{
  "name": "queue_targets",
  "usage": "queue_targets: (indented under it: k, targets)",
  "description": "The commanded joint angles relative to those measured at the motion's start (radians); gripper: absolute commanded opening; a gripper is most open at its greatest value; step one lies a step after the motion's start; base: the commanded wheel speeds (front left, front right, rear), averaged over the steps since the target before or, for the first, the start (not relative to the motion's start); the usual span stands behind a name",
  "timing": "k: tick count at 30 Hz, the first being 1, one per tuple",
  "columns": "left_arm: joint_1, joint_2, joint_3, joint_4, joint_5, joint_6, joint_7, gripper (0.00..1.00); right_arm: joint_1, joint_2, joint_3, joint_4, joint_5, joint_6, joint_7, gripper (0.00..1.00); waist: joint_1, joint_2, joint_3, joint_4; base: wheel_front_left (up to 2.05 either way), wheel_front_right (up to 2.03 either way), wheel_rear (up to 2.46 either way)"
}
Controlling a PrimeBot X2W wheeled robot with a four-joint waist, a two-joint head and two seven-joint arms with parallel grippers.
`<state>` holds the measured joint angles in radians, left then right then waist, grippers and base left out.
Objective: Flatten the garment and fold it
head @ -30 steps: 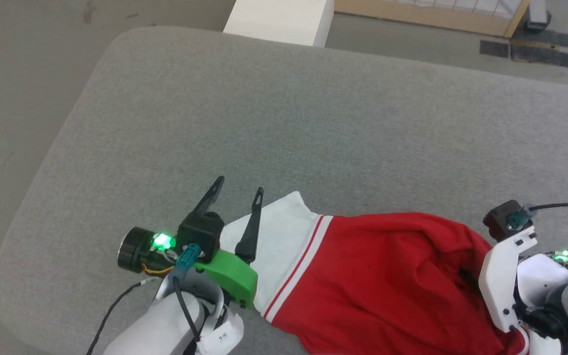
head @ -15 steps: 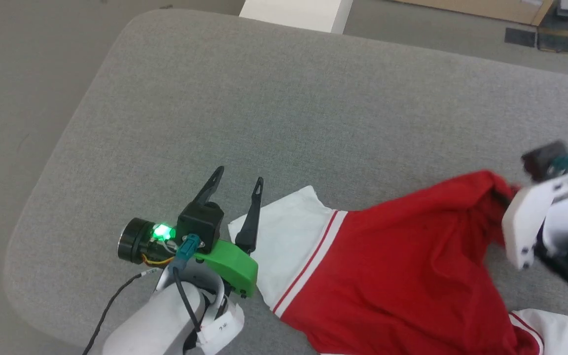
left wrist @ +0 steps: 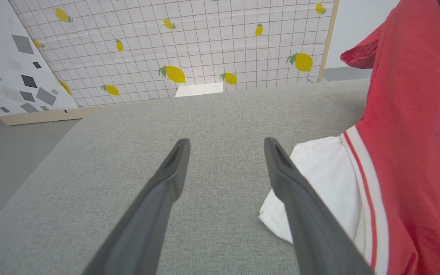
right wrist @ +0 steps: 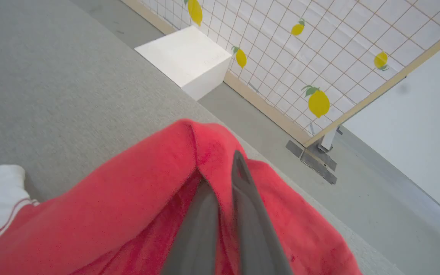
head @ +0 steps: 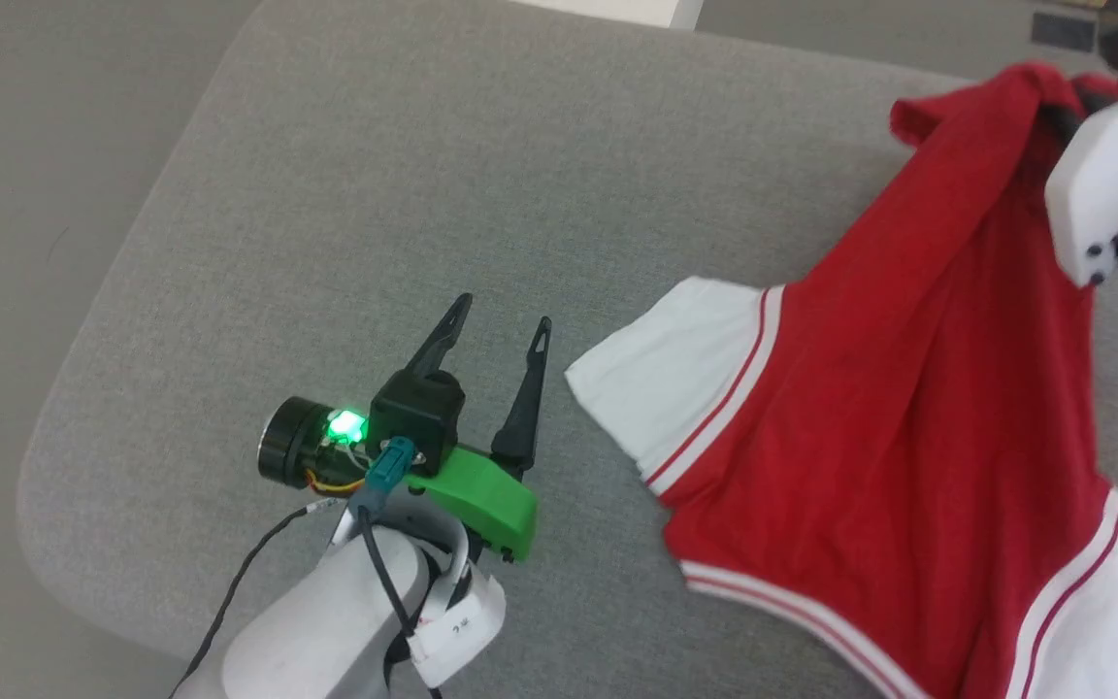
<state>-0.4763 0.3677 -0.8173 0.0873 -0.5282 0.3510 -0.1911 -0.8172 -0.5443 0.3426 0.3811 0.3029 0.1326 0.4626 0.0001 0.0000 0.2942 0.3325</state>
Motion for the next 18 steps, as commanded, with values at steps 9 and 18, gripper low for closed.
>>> queue_targets:
  k: [9,18]
  targets:
    - [-0.042,-0.030,0.001,0.022,-0.001,-0.017,-0.024,1.00,-0.243,-0.043,0.161,0.227,0.005,-0.002,-0.152,0.00,-0.0001,0.0000,0.072,0.065,0.00,0.00,0.00]
    - [-0.050,-0.025,0.016,0.051,-0.016,-0.016,-0.027,1.00,-0.202,0.000,0.264,0.367,0.138,-0.002,-0.220,1.00,-0.0001,0.0000,0.010,0.022,0.00,0.00,0.00]
